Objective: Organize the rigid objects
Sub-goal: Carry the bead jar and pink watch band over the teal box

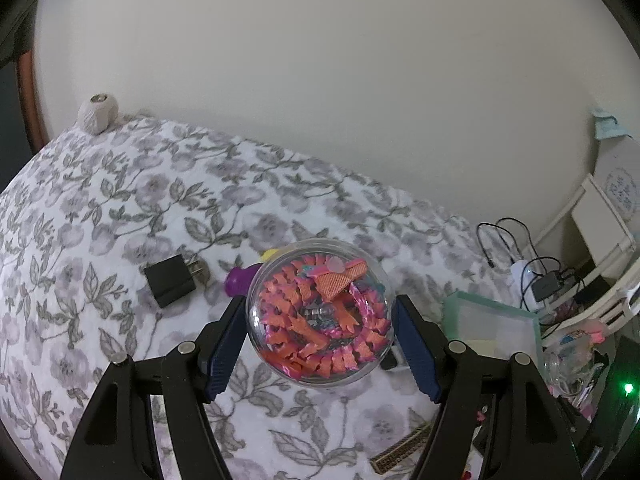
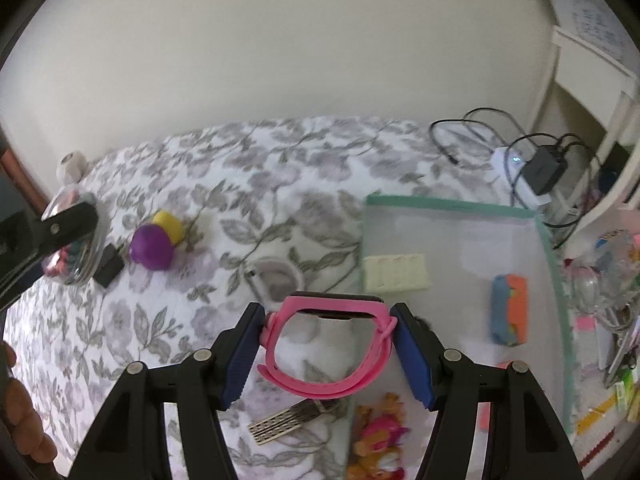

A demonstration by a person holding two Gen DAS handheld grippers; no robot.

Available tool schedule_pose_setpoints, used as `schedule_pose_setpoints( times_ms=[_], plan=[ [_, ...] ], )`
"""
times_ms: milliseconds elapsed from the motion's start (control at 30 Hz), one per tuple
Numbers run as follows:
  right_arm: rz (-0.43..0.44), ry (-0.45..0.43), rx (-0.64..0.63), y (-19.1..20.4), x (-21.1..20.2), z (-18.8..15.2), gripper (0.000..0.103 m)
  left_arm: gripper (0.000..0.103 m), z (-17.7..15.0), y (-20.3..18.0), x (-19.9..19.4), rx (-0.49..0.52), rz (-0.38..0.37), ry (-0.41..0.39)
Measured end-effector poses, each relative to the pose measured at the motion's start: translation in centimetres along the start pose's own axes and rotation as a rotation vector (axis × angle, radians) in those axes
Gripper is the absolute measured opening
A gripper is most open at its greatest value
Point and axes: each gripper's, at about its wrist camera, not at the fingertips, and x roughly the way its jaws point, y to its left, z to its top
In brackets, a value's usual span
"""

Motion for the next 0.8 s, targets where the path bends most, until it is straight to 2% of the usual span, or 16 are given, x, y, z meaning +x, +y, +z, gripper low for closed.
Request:
schedule_pose_setpoints(
  times_ms=[133,400,667,800],
  plan=[
    [-0.023,-0.015,0.045,-2.4,-0.5,0.5,0.067,0.074,-0.4,-2.2,-0.5,0.046,-0.030,-0.017],
    [-0.081,-0.029,0.155,-8.4,-1.0,0.8,0.067,0.074,-2.6,-9.6,-0.3,0.229,-0.113,-0.032],
    [-0.139,-0.027,0.269,-14.1,-0.9,-0.1,0.067,0.074,-5.8,-16.4,1.3,0.386,-0.181,-0.002],
    [-0.166,-0.022,0.306,-16.1,-0.7,-0.6,0.067,0.074,-7.1,-18.3,2.7,0.408,-0.202,0.039]
  ],
)
